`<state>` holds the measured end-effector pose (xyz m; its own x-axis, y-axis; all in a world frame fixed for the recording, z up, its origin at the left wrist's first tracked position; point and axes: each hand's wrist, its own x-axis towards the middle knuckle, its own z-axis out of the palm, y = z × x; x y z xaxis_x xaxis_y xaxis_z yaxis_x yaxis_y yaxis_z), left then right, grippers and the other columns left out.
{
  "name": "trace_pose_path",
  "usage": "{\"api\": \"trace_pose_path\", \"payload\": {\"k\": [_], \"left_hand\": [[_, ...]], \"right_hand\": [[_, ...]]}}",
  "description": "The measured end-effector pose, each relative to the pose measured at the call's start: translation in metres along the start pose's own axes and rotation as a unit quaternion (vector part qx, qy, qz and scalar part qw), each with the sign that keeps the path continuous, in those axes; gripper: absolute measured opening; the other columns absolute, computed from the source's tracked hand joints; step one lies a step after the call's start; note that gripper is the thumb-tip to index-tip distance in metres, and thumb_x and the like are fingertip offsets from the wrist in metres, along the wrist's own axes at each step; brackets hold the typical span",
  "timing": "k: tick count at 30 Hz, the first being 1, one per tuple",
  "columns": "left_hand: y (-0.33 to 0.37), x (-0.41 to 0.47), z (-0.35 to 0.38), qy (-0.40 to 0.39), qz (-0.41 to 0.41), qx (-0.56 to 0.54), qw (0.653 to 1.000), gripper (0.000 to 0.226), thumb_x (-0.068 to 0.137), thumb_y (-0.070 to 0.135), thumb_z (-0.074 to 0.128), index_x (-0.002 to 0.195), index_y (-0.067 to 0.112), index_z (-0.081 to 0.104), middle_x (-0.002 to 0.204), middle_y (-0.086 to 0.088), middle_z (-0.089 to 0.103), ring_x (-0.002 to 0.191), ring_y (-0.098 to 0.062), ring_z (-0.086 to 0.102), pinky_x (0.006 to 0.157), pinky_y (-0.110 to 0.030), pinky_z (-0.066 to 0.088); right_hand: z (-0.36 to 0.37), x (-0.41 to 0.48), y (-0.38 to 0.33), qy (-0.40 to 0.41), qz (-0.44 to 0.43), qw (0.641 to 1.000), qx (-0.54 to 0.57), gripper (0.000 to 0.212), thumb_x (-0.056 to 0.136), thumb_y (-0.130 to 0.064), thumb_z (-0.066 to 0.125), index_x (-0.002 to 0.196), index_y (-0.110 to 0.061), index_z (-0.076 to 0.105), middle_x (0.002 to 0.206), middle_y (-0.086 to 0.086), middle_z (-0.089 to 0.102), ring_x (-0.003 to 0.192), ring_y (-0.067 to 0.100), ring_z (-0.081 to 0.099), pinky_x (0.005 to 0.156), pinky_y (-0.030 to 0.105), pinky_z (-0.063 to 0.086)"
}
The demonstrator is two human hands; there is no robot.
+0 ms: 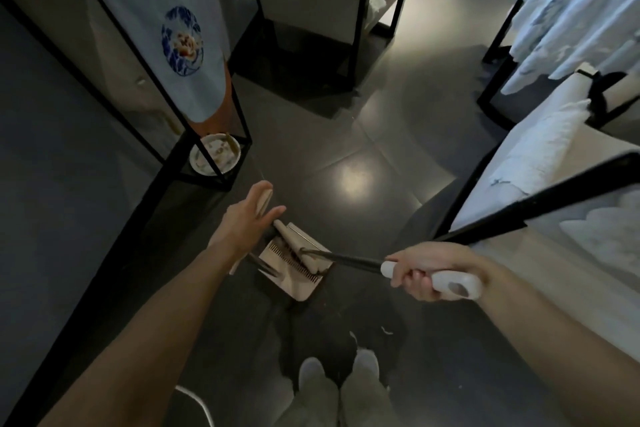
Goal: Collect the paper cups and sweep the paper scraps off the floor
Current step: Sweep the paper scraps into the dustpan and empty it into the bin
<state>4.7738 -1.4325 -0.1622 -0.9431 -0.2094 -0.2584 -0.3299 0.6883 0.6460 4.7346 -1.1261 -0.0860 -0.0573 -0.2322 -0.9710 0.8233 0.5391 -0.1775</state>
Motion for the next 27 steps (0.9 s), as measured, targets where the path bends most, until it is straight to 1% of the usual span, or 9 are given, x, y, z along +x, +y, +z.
{"api": "trace_pose_path", "payload": {"k": [3, 7, 9, 12, 14, 16, 19, 23, 27], "left_hand": [[0.002, -0.023, 0.001, 0.005, -0.007, 0.007, 1.0, 0.043, 0.09, 0.046, 0.052, 0.124, 0.044, 0.025, 0.087, 0.007, 0.046, 0.069, -0.009, 0.056, 0.052, -0.022, 0.045], [0.007, -0.063, 0.001, 0.007, -0.023, 0.013, 1.0, 0.042, 0.091, 0.044, 0.052, 0.123, 0.045, 0.025, 0.099, 0.001, 0.047, 0.077, -0.014, 0.056, 0.061, -0.028, 0.05], [0.01, -0.088, 0.002, 0.017, -0.03, 0.006, 0.999, 0.044, 0.092, 0.042, 0.052, 0.126, 0.042, 0.026, 0.103, -0.001, 0.048, 0.081, -0.015, 0.057, 0.065, -0.029, 0.051], [0.013, -0.127, 0.006, 0.054, -0.051, 0.003, 0.997, 0.048, 0.091, 0.04, 0.054, 0.134, 0.035, 0.034, 0.114, -0.008, 0.058, 0.094, -0.025, 0.06, 0.077, -0.037, 0.052], [0.015, -0.16, 0.012, 0.055, -0.085, -0.006, 0.995, 0.047, 0.092, 0.04, 0.053, 0.133, 0.039, 0.032, 0.121, -0.011, 0.055, 0.097, -0.027, 0.059, 0.072, -0.036, 0.052], [0.014, -0.194, 0.022, 0.051, -0.11, -0.024, 0.992, 0.043, 0.092, 0.041, 0.051, 0.128, 0.045, 0.029, 0.123, -0.011, 0.051, 0.097, -0.025, 0.058, 0.067, -0.033, 0.051], [0.01, -0.243, 0.036, 0.055, -0.114, -0.029, 0.992, 0.039, 0.091, 0.043, 0.05, 0.123, 0.049, 0.028, 0.116, -0.004, 0.05, 0.09, -0.019, 0.057, 0.066, -0.03, 0.049], [0.003, -0.295, 0.056, 0.046, -0.124, -0.027, 0.991, 0.039, 0.09, 0.045, 0.05, 0.114, 0.06, 0.023, 0.106, 0.006, 0.045, 0.082, -0.011, 0.055, 0.059, -0.02, 0.043], [-0.005, -0.34, 0.075, 0.019, -0.131, -0.015, 0.991, 0.039, 0.089, 0.049, 0.049, 0.109, 0.064, 0.019, 0.099, 0.009, 0.047, 0.08, -0.011, 0.057, 0.06, -0.019, 0.045]], "right_hand": [[-0.002, -0.006, 0.013, 0.045, -0.02, 0.997, -0.055, 0.061, 0.089, 0.004, 0.047, 0.139, -0.029, 0.035, 0.046, 0.0, 0.043, 0.034, 0.003, 0.037, 0.029, 0.014, 0.031], [0.004, -0.007, 0.028, 0.095, -0.062, 0.988, -0.105, 0.063, 0.089, 0.004, 0.049, 0.14, -0.031, 0.037, 0.047, 0.001, 0.045, 0.036, 0.004, 0.038, 0.032, 0.015, 0.032], [0.0, -0.009, 0.036, 0.106, -0.082, 0.984, -0.122, 0.056, 0.089, 0.004, 0.05, 0.133, -0.029, 0.041, 0.051, 0.003, 0.047, 0.036, 0.004, 0.04, 0.032, 0.016, 0.034], [-0.015, -0.009, 0.051, 0.117, -0.086, 0.982, -0.122, 0.035, 0.089, 0.005, 0.048, 0.109, -0.024, 0.048, 0.048, 0.004, 0.047, 0.034, 0.005, 0.04, 0.032, 0.015, 0.034], [-0.026, -0.006, 0.068, 0.13, -0.089, 0.977, -0.146, 0.029, 0.089, 0.005, 0.047, 0.096, -0.022, 0.05, 0.044, 0.002, 0.047, 0.032, 0.006, 0.039, 0.032, 0.016, 0.033], [-0.037, -0.001, 0.086, 0.144, -0.098, 0.968, -0.183, 0.026, 0.088, 0.006, 0.047, 0.096, -0.019, 0.052, 0.044, 0.003, 0.045, 0.033, 0.008, 0.038, 0.034, 0.018, 0.033], [-0.048, 0.009, 0.117, 0.167, -0.101, 0.933, -0.304, 0.033, 0.086, 0.0, 0.05, 0.118, -0.006, 0.049, 0.047, 0.009, 0.047, 0.041, 0.015, 0.041, 0.042, 0.024, 0.036], [-0.057, 0.027, 0.151, 0.171, -0.099, 0.909, -0.366, 0.055, 0.084, -0.003, 0.05, 0.137, -0.001, 0.036, 0.045, 0.009, 0.051, 0.043, 0.018, 0.045, 0.042, 0.026, 0.039], [-0.043, 0.033, 0.186, 0.161, -0.062, 0.9, -0.401, 0.031, 0.084, -0.004, 0.049, 0.112, 0.007, 0.057, 0.05, 0.01, 0.052, 0.051, 0.02, 0.047, 0.057, 0.031, 0.041]]}}
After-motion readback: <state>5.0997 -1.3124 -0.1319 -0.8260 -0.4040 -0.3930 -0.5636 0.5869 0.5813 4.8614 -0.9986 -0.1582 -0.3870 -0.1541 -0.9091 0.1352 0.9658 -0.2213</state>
